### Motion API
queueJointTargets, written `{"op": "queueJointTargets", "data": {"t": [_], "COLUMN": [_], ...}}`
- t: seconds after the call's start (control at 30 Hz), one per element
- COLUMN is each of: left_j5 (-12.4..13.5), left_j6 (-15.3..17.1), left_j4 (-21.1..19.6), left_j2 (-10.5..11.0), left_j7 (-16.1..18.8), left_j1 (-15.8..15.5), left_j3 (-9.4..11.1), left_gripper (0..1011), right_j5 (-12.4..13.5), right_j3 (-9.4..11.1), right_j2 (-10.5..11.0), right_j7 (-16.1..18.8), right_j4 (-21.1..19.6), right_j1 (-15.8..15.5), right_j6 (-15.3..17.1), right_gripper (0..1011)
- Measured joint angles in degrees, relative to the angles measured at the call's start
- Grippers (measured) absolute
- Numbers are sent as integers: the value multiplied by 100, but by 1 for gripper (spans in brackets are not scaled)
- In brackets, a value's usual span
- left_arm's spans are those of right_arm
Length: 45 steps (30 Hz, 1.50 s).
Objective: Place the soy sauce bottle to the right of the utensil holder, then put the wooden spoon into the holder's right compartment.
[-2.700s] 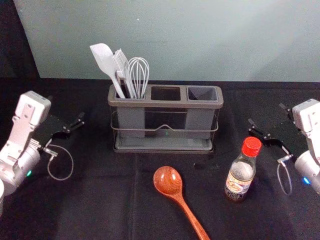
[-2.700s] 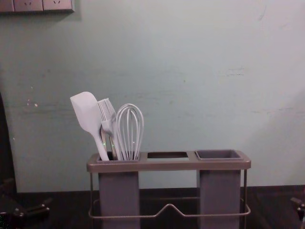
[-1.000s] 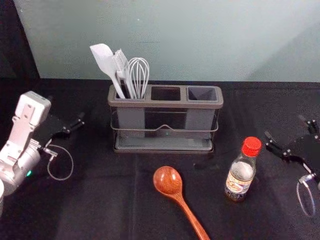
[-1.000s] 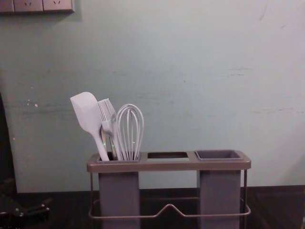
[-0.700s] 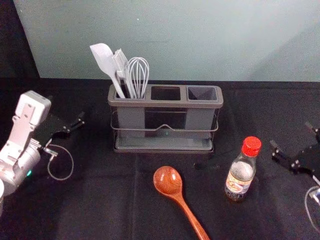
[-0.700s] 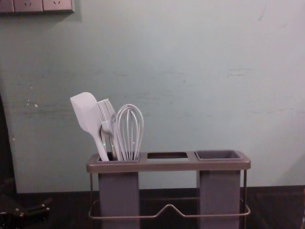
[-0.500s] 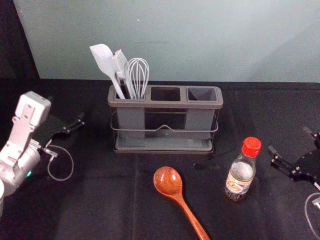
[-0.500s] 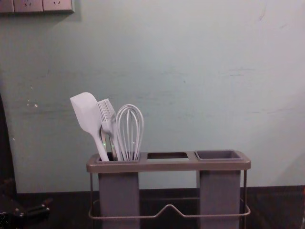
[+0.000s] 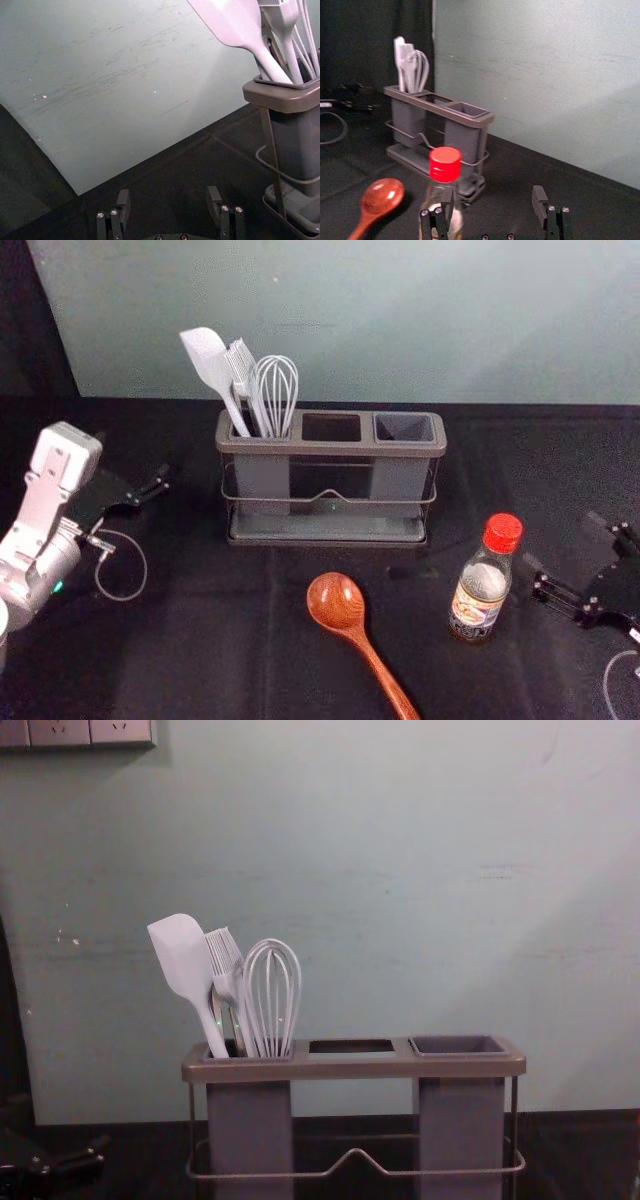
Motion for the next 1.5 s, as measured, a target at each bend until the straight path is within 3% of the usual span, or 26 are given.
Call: {"op": "queueJointTargets", "data": {"t": [0.3, 0.67, 1.1, 1.5], "left_j5": [0, 0, 0, 0], "left_j6": [0, 0, 0, 0], "left_j4": [0, 0, 0, 0], "left_j2": [0, 0, 0, 0], "left_j7": [0, 0, 0, 0], "left_j1": [0, 0, 0, 0], "left_j3": [0, 0, 0, 0], "left_gripper": [1005, 1005, 1005, 1005], "right_j5": [324, 654, 627, 487], "right_j3": [33, -143, -368, -377], "right_j2": [-4, -150, -423, -664], "right_j7": [530, 1276, 1752, 1888], "right_j4": [-10, 308, 550, 614], "right_j1": [20, 574, 1108, 1208], "right_j6": [-11, 210, 491, 554], "right_gripper": [1002, 1002, 1002, 1002]}}
